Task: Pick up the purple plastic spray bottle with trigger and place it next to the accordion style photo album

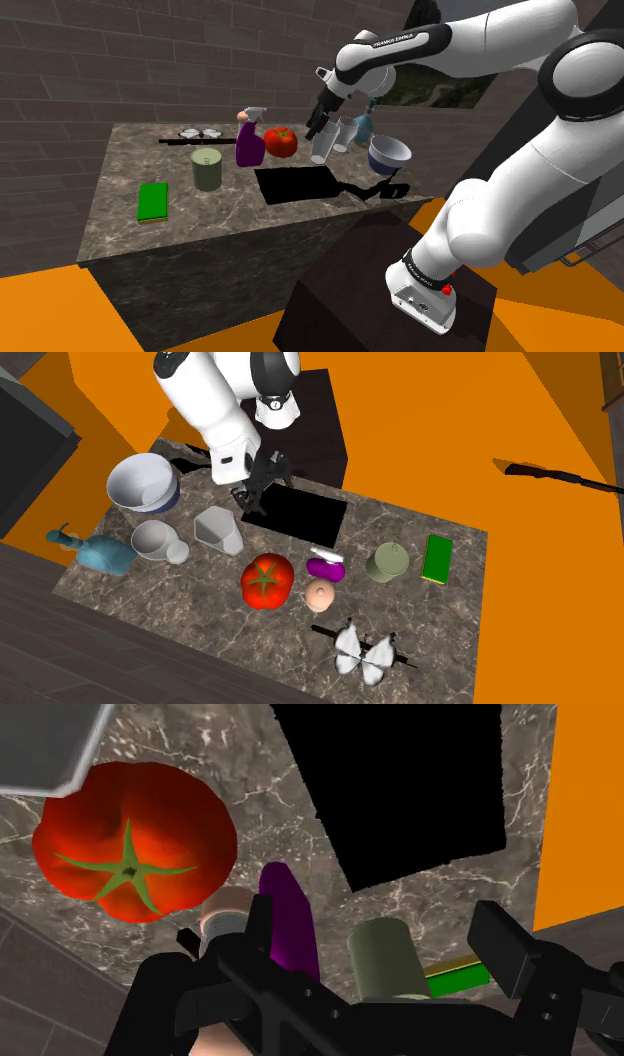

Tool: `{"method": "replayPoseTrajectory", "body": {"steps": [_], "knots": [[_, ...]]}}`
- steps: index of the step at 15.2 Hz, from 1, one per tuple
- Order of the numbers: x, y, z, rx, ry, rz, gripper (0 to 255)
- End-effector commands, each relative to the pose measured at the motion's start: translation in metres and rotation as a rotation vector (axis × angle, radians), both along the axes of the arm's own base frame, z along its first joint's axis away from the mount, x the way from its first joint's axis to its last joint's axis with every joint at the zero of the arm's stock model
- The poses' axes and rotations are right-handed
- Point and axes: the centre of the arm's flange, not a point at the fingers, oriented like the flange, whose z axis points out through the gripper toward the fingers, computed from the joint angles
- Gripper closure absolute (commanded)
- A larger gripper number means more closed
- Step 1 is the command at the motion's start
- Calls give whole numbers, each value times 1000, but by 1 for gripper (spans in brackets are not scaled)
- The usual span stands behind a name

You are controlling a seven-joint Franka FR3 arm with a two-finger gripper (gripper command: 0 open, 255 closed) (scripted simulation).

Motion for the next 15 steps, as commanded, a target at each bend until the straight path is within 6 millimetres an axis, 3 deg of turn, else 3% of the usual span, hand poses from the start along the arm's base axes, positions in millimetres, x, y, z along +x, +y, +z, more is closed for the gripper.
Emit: {"method": "replayPoseTrajectory", "body": {"steps": [1, 12, 15], "knots": [[21, 3, -14, 17, -35, 67, 0], [138, 39, -77, 111, -204, 407, 0], [142, 45, -87, 113, -208, 413, 0]]}}
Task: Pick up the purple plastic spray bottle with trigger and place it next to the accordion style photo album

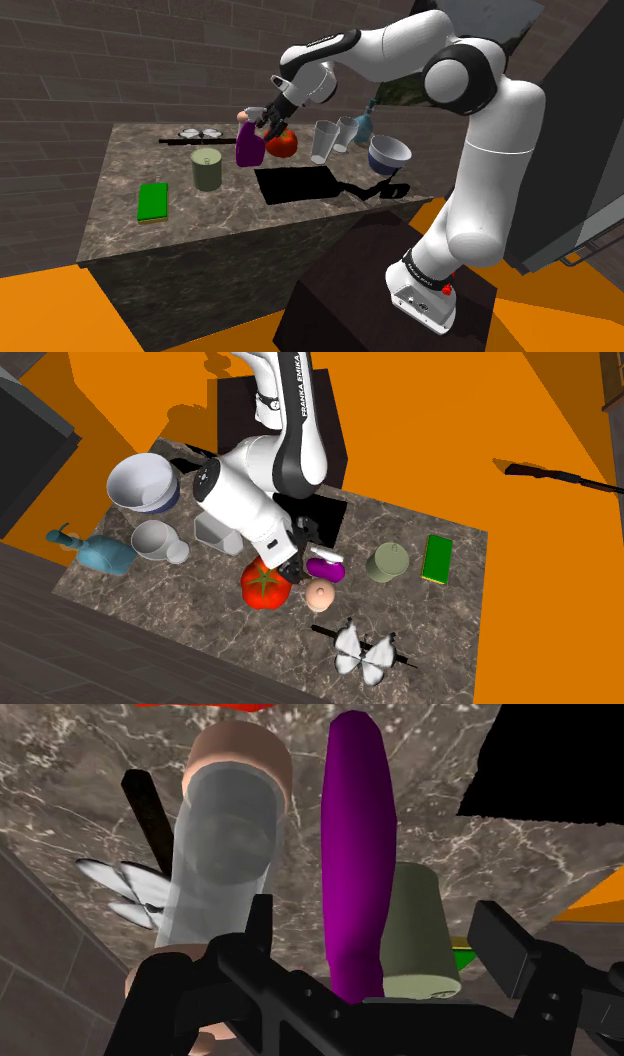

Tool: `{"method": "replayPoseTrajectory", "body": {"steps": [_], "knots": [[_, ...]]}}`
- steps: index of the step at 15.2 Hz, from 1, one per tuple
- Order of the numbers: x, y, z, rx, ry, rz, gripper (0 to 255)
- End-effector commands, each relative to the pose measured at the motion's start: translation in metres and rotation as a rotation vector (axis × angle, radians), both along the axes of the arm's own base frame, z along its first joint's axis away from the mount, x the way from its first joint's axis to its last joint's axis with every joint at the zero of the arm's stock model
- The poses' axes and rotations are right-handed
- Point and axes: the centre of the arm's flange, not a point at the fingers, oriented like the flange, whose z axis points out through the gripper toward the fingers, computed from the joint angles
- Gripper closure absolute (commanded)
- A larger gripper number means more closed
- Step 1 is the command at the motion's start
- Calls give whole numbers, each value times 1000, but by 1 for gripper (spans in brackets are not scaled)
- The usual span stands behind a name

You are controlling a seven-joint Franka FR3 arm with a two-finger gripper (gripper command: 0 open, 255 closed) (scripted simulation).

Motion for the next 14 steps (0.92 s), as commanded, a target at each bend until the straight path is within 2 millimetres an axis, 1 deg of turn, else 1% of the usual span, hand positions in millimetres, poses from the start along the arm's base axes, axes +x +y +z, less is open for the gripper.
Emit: {"method": "replayPoseTrajectory", "body": {"steps": [1, 5, 13, 14], "knots": [[4, 6, -8, 2, -3, 5, 0], [9, 17, -29, 2, -3, 5, 0], [9, 17, -29, 2, -3, 5, 0], [9, 17, -29, 2, -3, 5, 255]]}}
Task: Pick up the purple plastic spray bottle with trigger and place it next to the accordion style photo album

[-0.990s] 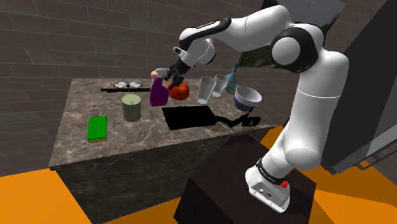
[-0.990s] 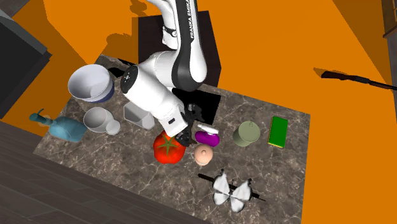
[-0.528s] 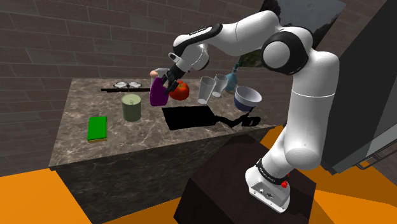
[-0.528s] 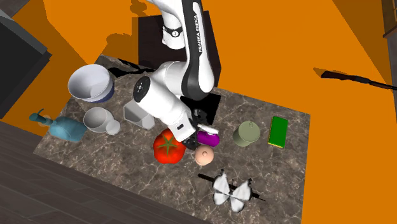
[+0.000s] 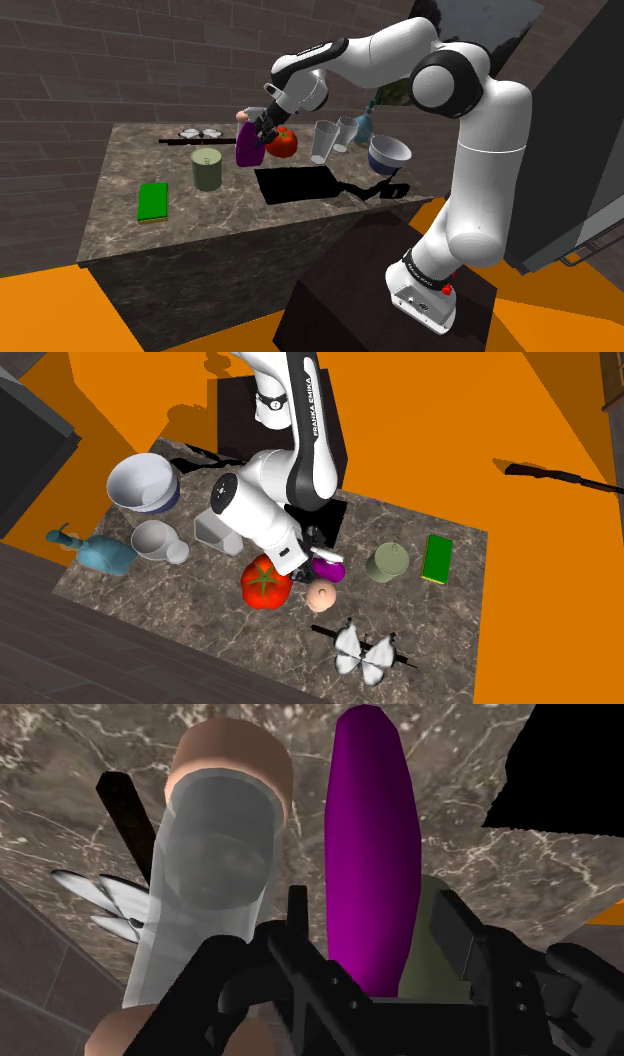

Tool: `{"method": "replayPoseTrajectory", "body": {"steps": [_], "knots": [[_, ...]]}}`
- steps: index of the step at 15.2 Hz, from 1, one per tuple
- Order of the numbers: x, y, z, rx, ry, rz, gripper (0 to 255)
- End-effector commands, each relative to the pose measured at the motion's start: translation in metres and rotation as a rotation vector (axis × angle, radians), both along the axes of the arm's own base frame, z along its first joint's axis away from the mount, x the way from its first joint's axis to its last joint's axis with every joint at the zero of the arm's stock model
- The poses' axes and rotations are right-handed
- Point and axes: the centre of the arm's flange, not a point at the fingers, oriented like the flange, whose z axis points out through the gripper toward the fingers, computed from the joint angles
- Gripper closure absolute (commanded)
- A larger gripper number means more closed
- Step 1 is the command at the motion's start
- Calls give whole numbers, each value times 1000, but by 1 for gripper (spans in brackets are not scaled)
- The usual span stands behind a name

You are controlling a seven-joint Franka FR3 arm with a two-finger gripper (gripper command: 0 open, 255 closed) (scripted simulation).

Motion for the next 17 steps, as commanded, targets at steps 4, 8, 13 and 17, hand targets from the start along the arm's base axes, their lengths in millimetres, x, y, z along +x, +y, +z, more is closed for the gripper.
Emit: {"method": "replayPoseTrajectory", "body": {"steps": [4, 8, 13, 17], "knots": [[0, 0, 0, 0, 0, 0, 255], [0, 0, 0, 0, 0, 0, 255], [0, 0, 21, 0, 0, 0, 255], [0, 0, 42, 0, 0, 0, 255]]}}
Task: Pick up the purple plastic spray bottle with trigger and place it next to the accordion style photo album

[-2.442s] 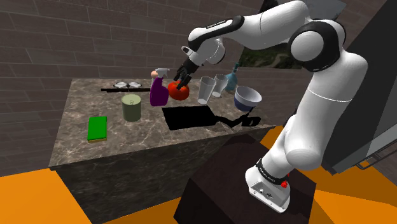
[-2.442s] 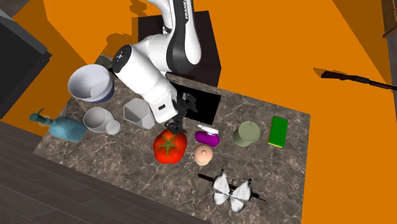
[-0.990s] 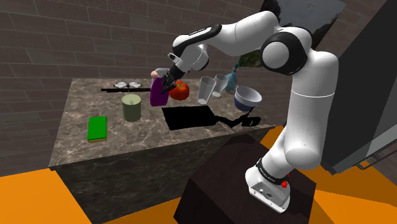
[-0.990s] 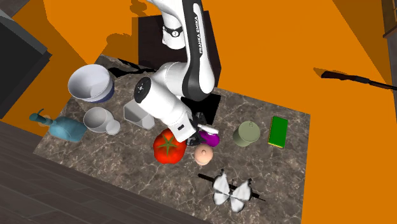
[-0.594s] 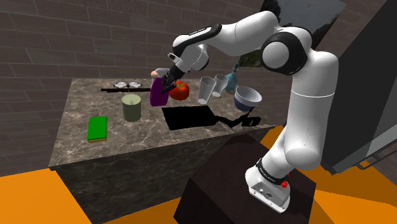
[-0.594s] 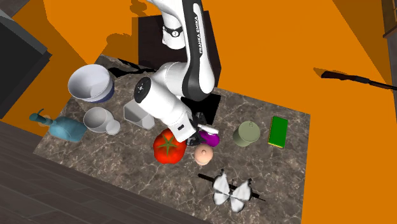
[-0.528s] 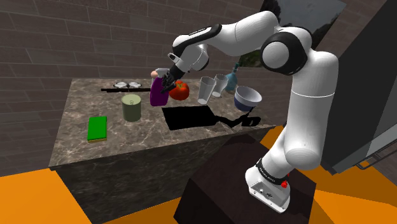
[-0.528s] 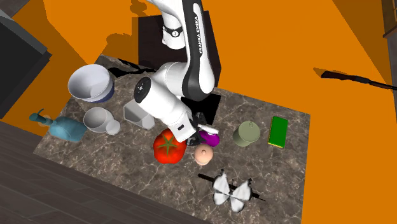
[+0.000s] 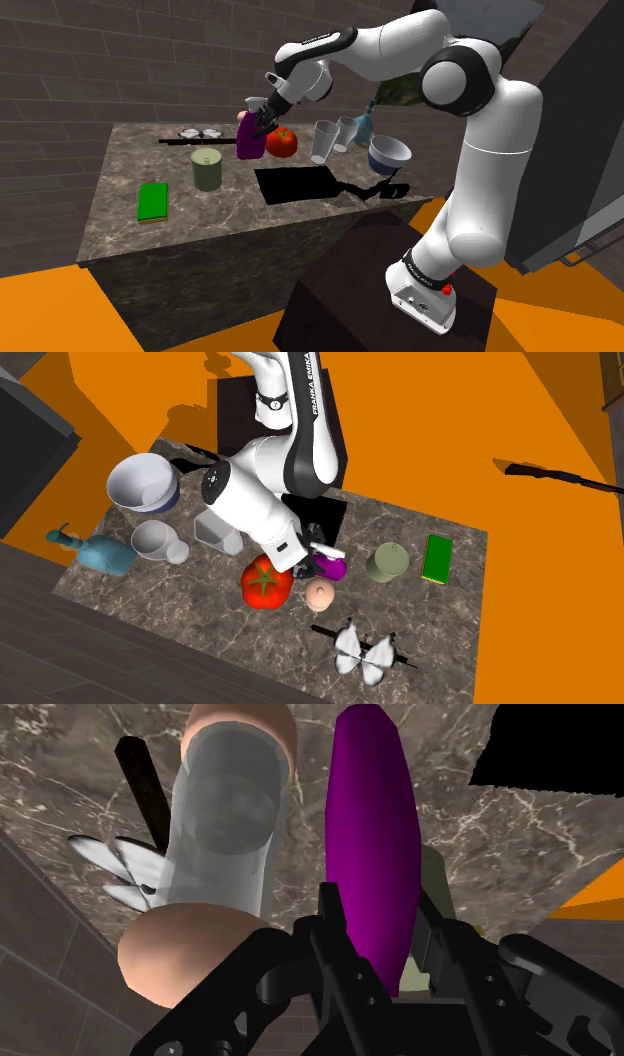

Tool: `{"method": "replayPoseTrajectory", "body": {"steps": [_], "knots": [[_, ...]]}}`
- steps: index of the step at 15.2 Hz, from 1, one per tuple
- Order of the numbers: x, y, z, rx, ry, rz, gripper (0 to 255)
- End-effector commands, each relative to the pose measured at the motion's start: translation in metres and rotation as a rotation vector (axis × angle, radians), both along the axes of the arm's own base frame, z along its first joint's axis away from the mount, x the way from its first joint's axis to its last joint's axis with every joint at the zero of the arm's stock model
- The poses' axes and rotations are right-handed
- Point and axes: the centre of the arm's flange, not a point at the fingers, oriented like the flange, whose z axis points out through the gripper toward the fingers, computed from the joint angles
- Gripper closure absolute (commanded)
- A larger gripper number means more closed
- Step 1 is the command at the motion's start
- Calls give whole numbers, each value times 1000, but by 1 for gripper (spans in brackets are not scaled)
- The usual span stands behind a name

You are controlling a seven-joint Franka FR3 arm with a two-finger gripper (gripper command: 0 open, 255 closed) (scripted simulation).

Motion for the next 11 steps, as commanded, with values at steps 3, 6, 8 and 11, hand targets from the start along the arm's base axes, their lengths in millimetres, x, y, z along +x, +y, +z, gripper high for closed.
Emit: {"method": "replayPoseTrajectory", "body": {"steps": [3, 6, 8, 11], "knots": [[-1, 0, 22, 0, 0, 0, 255], [-1, 0, 38, 0, 0, 0, 255], [-1, 0, 48, 0, 0, 0, 255], [-1, 0, 64, 0, 0, 0, 255]]}}
